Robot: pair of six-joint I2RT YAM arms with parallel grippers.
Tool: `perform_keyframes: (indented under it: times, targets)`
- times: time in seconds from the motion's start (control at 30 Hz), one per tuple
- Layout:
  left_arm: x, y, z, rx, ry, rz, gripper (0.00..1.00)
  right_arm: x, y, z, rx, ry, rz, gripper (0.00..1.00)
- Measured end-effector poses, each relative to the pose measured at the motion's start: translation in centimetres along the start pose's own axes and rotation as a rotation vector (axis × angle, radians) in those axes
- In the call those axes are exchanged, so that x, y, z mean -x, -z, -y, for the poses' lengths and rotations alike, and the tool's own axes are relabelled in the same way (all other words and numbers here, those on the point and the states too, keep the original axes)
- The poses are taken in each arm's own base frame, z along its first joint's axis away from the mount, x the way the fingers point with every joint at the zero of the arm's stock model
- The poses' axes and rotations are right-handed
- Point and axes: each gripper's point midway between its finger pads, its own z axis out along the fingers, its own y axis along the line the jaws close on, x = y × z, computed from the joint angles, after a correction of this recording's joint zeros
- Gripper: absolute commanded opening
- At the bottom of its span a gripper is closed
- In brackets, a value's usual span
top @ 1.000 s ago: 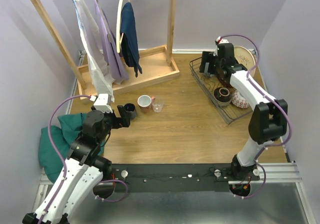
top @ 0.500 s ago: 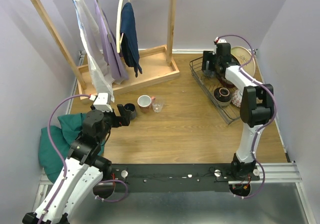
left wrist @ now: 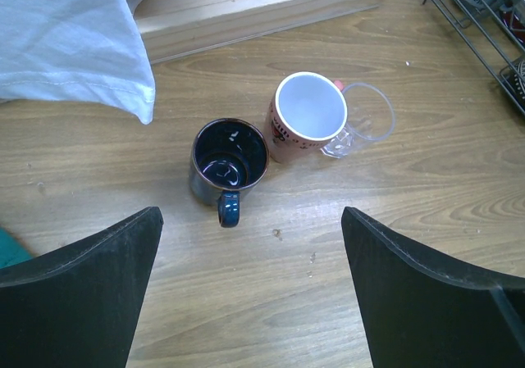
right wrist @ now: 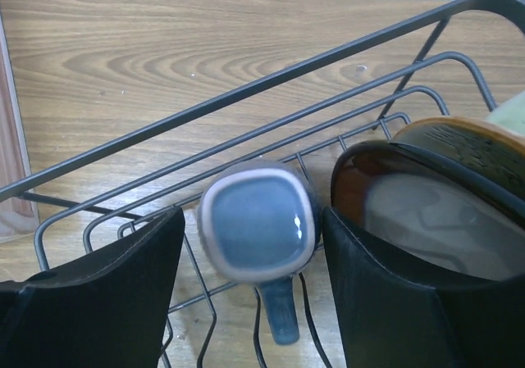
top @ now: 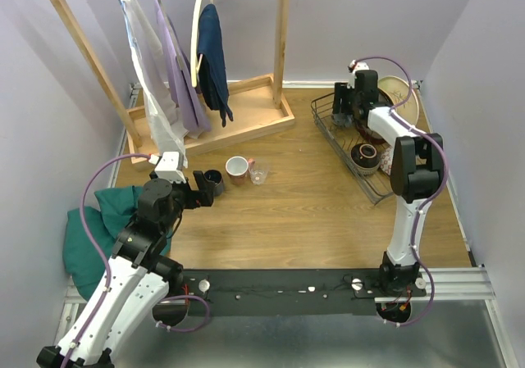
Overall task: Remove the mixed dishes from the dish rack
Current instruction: Pick up the cup from the dish rack.
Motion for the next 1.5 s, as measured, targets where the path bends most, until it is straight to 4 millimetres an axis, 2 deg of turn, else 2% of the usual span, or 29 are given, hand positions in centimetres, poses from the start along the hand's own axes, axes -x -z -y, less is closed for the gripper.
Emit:
perform_keyframes:
  times: [0.1,0.2,0.43,0.53,0.8,0.97,1.23,1.5]
  targets:
    - [0.0,0.0,0.0,0.001,0.000,-0.001,0.99,-0.2,-0.4,-0.1,0.006,0.003,-0.002,0.70]
    - [0.0,0.0,0.0,0.000,0.000,-0.001,0.99,-0.4,-1.0,-0.2,0.011,0.006,-0.003,0.62]
    - [0.0,0.0,0.0,0.000,-0.001,-0.001,0.99,-0.3,-1.0,0.0,0.014,0.012,-0.004,0.28]
    - [0.0,0.0,0.0,0.000,-0.003,-0.001,0.99,-0.2,-1.0,-0.1,0.021,0.013,-0.003,0.21]
    - [0.0,0.0,0.0,0.000,-0.005,0.000,0.99,0.1,0.0,-0.6,0.050,0.016,-0.011,0.15]
    - [0.0,0.0,0.0,-0.001,-0.007,0.001,0.99,2.2,1.7,-0.7,0.054,0.025,0.032,0.12]
    - [0.4,0.0,0.1,-0.007,-0.006,0.016,0.99,6.0,5.6,-0.7,0.056,0.027,0.115,0.10]
    - [0.7,0.2,0.8,-0.043,-0.002,0.030,0.99,7.2,10.5,-1.0,0.065,-0.055,0.154,0.08]
